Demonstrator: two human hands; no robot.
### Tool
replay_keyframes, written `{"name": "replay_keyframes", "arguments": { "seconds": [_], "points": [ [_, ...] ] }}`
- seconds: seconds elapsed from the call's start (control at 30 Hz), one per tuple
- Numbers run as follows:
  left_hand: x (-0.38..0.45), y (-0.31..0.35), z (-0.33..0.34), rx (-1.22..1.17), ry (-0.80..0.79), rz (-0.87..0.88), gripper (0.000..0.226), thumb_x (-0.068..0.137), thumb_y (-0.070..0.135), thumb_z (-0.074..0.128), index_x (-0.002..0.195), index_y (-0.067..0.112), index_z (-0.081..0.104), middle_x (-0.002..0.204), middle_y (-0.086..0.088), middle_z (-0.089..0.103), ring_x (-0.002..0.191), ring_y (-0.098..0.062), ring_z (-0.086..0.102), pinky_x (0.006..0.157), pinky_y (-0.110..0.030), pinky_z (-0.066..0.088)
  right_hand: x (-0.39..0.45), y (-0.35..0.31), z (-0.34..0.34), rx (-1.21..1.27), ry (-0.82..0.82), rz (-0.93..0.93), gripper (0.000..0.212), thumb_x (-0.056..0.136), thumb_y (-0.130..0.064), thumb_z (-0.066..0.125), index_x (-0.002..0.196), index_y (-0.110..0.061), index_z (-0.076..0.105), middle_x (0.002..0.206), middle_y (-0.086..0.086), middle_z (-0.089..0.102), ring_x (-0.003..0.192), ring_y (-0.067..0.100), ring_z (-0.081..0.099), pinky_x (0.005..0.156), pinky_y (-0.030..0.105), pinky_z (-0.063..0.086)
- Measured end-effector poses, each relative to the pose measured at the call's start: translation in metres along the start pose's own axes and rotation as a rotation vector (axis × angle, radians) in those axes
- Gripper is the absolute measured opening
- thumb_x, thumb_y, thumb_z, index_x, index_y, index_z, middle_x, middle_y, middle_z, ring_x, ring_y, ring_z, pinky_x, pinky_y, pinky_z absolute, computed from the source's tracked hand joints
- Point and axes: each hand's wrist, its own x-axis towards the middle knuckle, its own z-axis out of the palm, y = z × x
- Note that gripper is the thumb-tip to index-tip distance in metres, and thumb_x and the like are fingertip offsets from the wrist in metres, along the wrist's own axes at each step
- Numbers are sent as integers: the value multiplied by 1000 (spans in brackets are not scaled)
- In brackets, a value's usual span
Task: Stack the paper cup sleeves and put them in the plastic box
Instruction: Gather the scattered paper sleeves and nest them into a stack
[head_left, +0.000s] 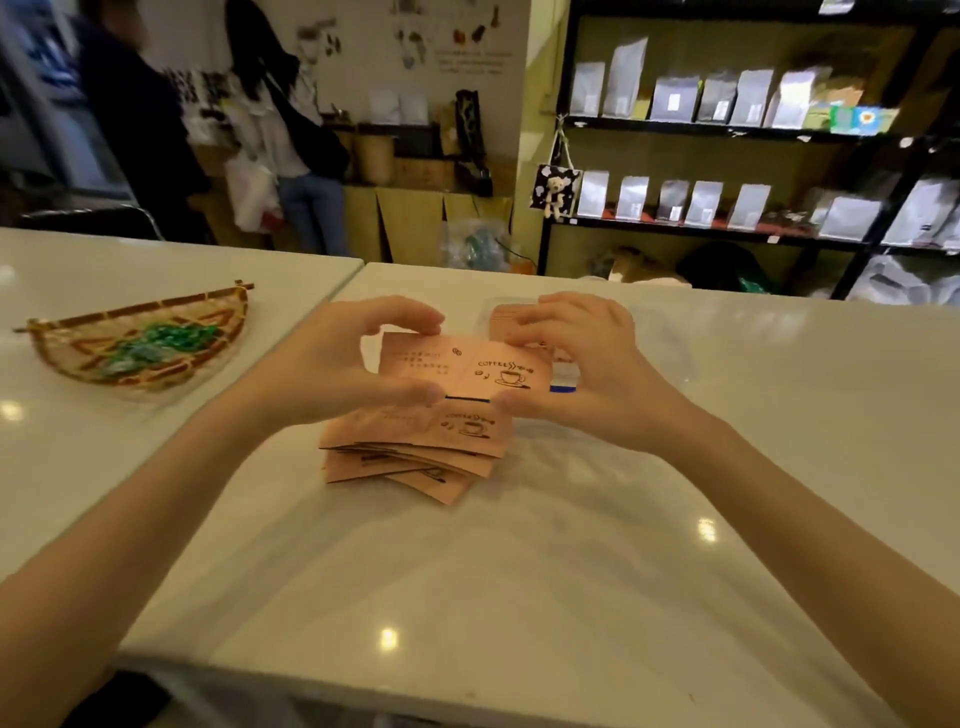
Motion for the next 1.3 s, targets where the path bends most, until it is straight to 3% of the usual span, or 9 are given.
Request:
{"name": "replay_keyframes", "arguments": {
  "seconds": [0.37,0.43,0.57,0.73,0.87,0.93,1.07,1.23,1.3],
  "points": [
    [-17,-48,-3,104,-188,-198,53,61,48,70,110,41,54,135,12,45,126,-11,34,98,-30,30,16,-17,41,-30,-226,-44,61,68,-66,52,117,-30,53,137,-8,41,131,10,20,109,35,3],
    [-18,-51,-3,50,-233,-207,55,56,53,68,109,41,55,136,11,44,126,-12,34,101,-32,30,18,-15,41,-40,-255,-60,59,69,-66,50,116,-30,54,137,-8,41,132,10,20,109,36,1],
    [-8,-54,-4,-60,-276,-215,46,67,49,61,110,39,51,121,19,44,112,-3,35,86,-21,31,31,-9,32,30,-276,-68,52,75,-59,49,118,-30,53,136,-8,45,132,9,25,108,34,4],
    [19,-72,-10,22,-549,-313,90,29,87,50,111,49,42,133,15,39,128,-9,29,111,-40,24,65,-12,23,-45,-600,-36,57,75,-61,48,123,-29,50,144,-9,36,138,7,14,112,45,-6],
    [37,-75,-8,93,-763,-406,88,44,64,67,124,41,38,136,11,34,130,-14,25,112,-38,19,80,-21,25,-117,-858,-2,62,76,-59,49,126,-23,48,146,-5,34,139,15,17,112,41,9],
    [44,-73,-7,120,-813,-412,77,54,50,66,125,37,37,125,12,39,123,-11,33,107,-31,23,83,-27,25,-111,-947,45,60,77,-56,52,125,-20,49,140,-2,42,132,20,33,95,28,27],
    [55,-71,-4,136,-910,-406,56,68,31,73,116,33,44,106,16,53,100,-2,48,86,-12,35,85,-33,27,-119,-973,72,57,76,-54,55,120,-19,53,123,-2,56,112,18,52,70,15,35],
    [61,-64,0,203,-930,-394,59,62,27,78,115,23,52,103,9,65,94,-4,59,74,-12,45,84,-35,32,-81,-976,91,51,72,-53,61,112,-21,56,108,-3,67,86,10,63,67,17,44],
    [60,-62,0,203,-926,-385,59,60,27,80,112,21,55,102,8,67,91,-5,62,69,-11,48,82,-35,33,-83,-952,88,55,70,-54,61,113,-21,55,110,-4,65,91,11,62,76,21,45]
  ]
}}
